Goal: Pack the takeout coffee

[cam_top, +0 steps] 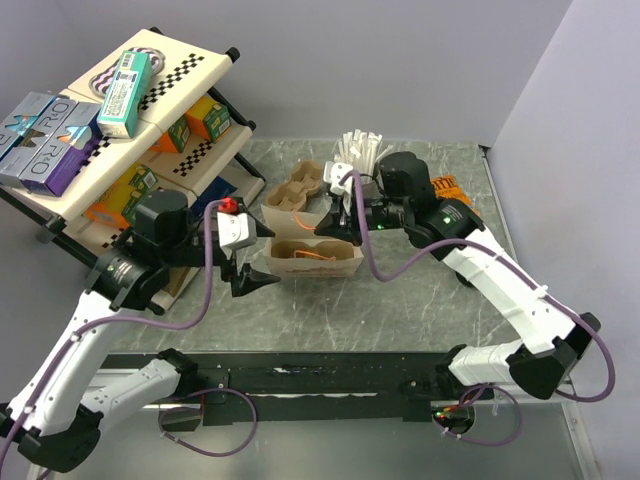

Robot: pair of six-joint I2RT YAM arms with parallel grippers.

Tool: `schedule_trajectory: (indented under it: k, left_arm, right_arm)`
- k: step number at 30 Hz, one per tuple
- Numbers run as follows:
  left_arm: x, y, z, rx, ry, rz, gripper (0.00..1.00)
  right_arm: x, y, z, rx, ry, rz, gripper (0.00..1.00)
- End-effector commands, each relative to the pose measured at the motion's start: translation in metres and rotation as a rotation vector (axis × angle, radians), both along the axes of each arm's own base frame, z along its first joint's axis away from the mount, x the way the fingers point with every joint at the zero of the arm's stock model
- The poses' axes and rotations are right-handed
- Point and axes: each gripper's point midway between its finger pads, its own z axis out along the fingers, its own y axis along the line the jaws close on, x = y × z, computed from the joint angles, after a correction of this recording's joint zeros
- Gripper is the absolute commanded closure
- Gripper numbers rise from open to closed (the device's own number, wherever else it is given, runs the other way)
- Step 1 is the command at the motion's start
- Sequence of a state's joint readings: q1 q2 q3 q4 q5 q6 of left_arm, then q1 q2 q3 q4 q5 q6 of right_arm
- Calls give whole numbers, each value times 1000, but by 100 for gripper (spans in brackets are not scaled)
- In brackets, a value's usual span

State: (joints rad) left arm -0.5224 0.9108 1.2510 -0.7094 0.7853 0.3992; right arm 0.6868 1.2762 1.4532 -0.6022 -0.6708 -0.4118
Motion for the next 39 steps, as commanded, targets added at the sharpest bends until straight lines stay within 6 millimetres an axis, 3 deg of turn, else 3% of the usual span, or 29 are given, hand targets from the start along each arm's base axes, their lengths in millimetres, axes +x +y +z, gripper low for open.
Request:
schedule_trajectory:
  k: [1, 11, 14, 17, 20, 22, 28, 29, 31, 32, 37, 39]
  left_arm:
    - [3, -11, -19, -13, 46, -48, 7]
    - [62, -41, -12, -119, 14, 49, 17]
    - [66, -49, -11, -121, 31, 15, 27]
    - [61, -56, 4, -137, 47, -46, 53]
    - [55, -58, 26, -163, 37, -83, 88]
    - [53, -58, 43, -188, 16, -85, 99]
    - [49, -54, 98, -253, -99, -81, 99]
    - [48, -53, 112, -268, -128, -80, 99]
    - [49, -51, 124, -277, -156, -71, 99]
    - [48, -50, 137, -290, -190, -69, 99]
    - [50, -46, 161, -315, -269, -45, 99]
    - [51, -45, 170, -321, -296, -41, 99]
  right_arm:
    - [16, 3, 26, 52, -41, -40, 100]
    - [49, 10, 18, 33, -13, -91, 100]
    - [57, 10, 17, 30, -8, -107, 100]
    - [65, 9, 19, 26, 5, -123, 100]
    - [68, 6, 33, 39, -18, -129, 100]
    - [68, 5, 41, 43, -37, -130, 100]
    - [71, -2, 98, 86, -159, -158, 100]
    - [71, -5, 118, 112, -200, -164, 100]
    - [75, -6, 129, 113, -225, -179, 100]
    - [73, -8, 148, 139, -263, -184, 100]
    - [80, -12, 186, 202, -360, -229, 100]
    - [82, -11, 193, 214, -386, -234, 100]
